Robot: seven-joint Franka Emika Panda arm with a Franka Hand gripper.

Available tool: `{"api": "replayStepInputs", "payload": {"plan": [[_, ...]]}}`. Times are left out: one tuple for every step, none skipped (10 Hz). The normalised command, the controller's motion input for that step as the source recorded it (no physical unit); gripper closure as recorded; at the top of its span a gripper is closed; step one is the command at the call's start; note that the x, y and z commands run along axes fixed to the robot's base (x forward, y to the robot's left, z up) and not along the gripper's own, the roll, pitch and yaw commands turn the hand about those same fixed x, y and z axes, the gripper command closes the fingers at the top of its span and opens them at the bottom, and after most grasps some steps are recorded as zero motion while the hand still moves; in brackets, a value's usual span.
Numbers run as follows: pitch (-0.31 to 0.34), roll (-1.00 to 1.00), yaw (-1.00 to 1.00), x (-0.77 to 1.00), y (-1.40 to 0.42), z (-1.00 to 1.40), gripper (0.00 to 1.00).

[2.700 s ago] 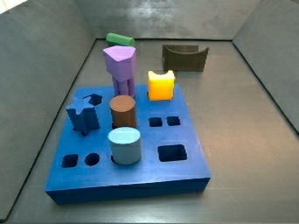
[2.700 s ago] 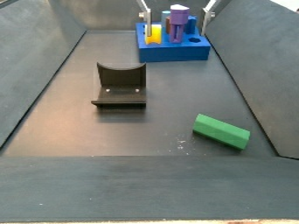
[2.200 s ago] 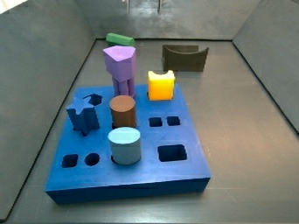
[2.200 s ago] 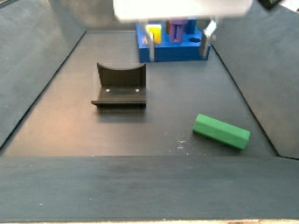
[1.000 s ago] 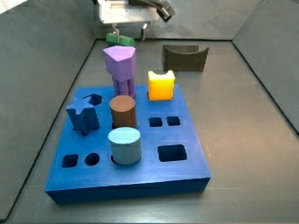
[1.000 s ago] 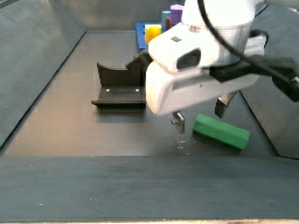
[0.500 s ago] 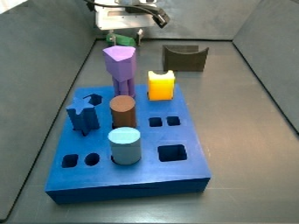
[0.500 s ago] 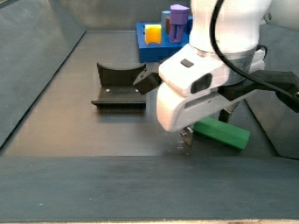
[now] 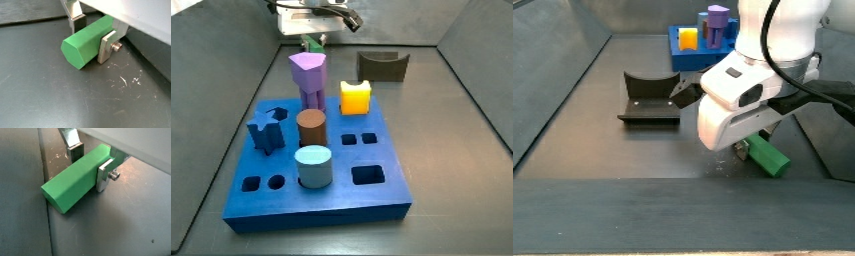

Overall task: Pick up the hexagon object. Move up. Place the hexagon object on the fixture. Regrasp the hexagon object. Move to above the board. Insert the hexagon object.
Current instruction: Pick up the hexagon object.

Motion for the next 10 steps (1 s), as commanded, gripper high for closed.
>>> {"api": "replayStepInputs", "payload": {"plan": [[0.0, 0.0, 0.0, 0.0, 0.0, 0.0, 1.0], [0.0, 0.0, 0.0, 0.0, 0.0, 0.0, 1.0], [0.0, 0.0, 0.0, 0.0, 0.0, 0.0, 1.0], [0.0, 0.0, 0.0, 0.0, 0.0, 0.0, 1.0], [0.0, 0.0, 0.0, 0.0, 0.0, 0.0, 1.0], [0.0, 0.0, 0.0, 0.0, 0.0, 0.0, 1.0], [0.0, 0.0, 0.0, 0.0, 0.0, 0.0, 1.0], [0.0, 0.0, 0.0, 0.0, 0.0, 0.0, 1.0], [0.0, 0.0, 0.0, 0.0, 0.0, 0.0, 1.0], [0.0, 0.0, 0.0, 0.0, 0.0, 0.0, 1.0]]}}
